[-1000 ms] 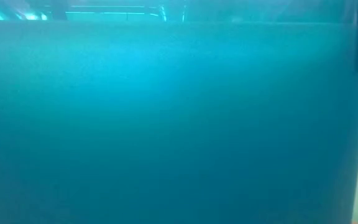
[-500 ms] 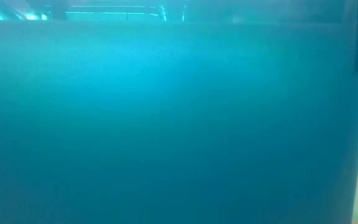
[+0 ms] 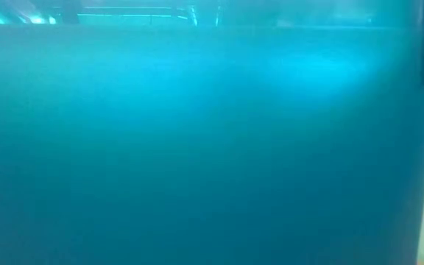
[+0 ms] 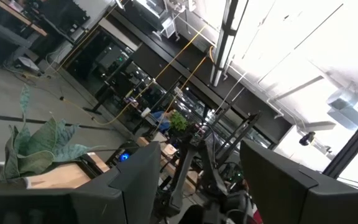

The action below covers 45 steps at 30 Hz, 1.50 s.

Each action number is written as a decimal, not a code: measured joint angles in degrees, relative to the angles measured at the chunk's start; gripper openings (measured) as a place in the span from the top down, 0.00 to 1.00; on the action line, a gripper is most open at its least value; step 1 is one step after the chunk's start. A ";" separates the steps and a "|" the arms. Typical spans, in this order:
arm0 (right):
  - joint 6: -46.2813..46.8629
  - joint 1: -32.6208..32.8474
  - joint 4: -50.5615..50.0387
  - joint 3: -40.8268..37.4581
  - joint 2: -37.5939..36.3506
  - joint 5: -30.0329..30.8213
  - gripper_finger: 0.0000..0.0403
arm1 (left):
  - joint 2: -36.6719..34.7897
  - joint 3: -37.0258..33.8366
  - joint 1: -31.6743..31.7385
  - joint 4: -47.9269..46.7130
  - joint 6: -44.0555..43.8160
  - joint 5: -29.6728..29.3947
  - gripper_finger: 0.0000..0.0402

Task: Pick and place medicine bottles into bin by pill shape (circle, oval)
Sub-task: Put the small orange pill bottle into the light blue bin

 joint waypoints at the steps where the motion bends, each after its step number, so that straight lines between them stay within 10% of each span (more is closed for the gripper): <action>1: 2.70 2.10 0.07 0.00 0.10 0.52 0.69 | 0.00 0.01 0.01 0.00 0.00 -0.01 0.47; 11: 16.06 17.10 3.97 2.97 6.16 9.19 0.70 | 0.00 -0.01 0.00 0.00 0.00 -0.01 0.47; 28: 14.37 17.26 -31.25 27.23 25.94 10.56 0.70 | 0.00 -0.01 0.00 -1.27 1.01 -0.08 0.47; 45: 30.84 16.56 -43.96 28.89 43.33 20.04 0.70 | 0.00 -0.01 -0.01 -1.95 1.07 -0.48 0.47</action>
